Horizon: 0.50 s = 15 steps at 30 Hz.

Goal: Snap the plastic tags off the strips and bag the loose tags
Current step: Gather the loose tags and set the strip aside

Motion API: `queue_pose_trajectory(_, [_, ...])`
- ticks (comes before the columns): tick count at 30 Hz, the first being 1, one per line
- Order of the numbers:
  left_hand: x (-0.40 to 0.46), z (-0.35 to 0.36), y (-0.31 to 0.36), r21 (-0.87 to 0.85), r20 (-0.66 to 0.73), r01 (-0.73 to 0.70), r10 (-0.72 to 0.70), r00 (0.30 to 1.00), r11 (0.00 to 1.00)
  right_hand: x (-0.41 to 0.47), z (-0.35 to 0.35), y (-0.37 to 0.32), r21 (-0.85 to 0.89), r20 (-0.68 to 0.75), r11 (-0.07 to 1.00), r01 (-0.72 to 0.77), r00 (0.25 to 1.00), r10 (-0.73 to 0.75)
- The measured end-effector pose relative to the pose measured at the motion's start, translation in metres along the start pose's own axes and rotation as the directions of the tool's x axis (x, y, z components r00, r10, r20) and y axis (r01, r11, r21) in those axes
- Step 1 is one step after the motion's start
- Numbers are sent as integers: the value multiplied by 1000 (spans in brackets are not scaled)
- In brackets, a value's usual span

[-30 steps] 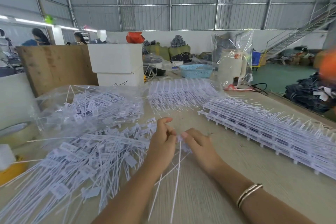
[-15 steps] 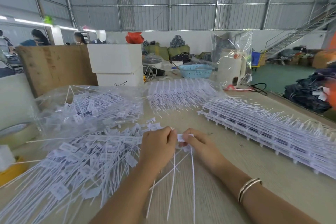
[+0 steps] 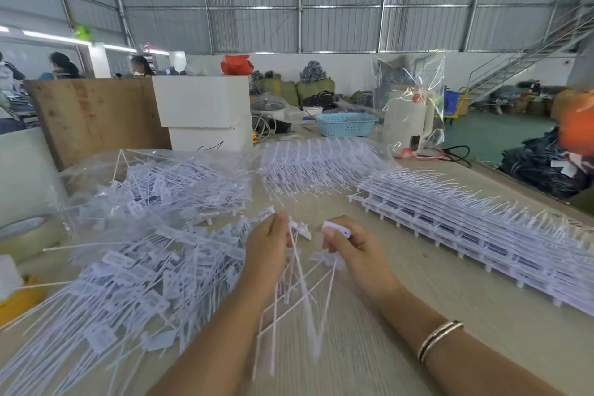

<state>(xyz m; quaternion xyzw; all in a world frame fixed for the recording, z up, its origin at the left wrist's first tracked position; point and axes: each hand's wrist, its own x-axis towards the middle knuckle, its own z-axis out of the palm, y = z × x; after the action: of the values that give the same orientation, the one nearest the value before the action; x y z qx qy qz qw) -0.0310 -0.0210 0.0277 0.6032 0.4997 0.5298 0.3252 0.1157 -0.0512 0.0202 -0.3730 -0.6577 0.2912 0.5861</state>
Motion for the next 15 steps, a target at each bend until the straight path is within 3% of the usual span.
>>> queue_pose_trajectory(4, [-3, -5, 1, 33, -3, -119, 119, 993, 992, 1, -8, 1, 63, -55, 993, -102, 993, 105])
queue_pose_trajectory(7, [-6, -1, 1, 75, 4, -174, 174, 985, 982, 1, -4, 3, -186, -78, 954, -236, 971, 225])
queue_pose_trajectory(10, [-7, 1, -2, 122, 8, -232, 233, 973, 965, 2, 0, 9, -433, -141, 836, -337, 941, 306])
queue_pose_trajectory(12, [-7, 2, -2, 143, -5, -260, 264, 965, 955, 3, 1, 7, -484, -186, 802, -351, 936, 297])
queue_pose_trajectory(15, [-7, 6, -2, 174, -3, -307, 312, 950, 936, 1, 3, 2, -501, -159, 836, -225, 973, 166])
